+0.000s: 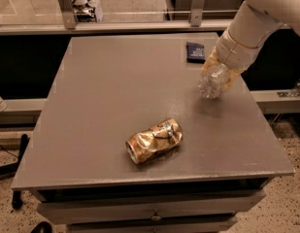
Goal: Move water bottle near orange can
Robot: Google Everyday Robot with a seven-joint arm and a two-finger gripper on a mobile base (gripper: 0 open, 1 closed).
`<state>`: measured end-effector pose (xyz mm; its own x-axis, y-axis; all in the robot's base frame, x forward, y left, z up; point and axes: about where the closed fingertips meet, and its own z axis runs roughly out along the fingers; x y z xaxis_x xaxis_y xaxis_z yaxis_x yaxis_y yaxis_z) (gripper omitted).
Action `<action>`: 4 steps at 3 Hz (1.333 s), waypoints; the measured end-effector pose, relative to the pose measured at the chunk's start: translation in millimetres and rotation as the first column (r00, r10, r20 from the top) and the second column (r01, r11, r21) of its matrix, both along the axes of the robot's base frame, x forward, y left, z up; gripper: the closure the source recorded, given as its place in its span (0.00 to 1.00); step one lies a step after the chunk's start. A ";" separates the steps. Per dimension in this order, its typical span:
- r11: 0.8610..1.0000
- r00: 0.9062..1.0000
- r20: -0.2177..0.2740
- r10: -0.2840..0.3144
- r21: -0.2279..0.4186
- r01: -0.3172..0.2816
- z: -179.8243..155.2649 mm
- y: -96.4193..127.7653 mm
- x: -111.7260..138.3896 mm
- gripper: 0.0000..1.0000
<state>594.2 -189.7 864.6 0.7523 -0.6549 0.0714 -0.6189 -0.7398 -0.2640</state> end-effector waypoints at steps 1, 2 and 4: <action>1.000 0.999 -0.040 -0.008 0.020 0.009 -17.0 -2.0 -11.5 1.00; 0.999 0.997 -0.082 -0.012 0.045 0.016 -29.0 3.0 -25.9 1.00; 0.998 0.993 -0.121 -0.010 0.058 0.017 -35.0 12.9 -40.5 0.60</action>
Offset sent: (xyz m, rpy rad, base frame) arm -0.0441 0.0082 -0.0393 0.0749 0.1305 -0.0238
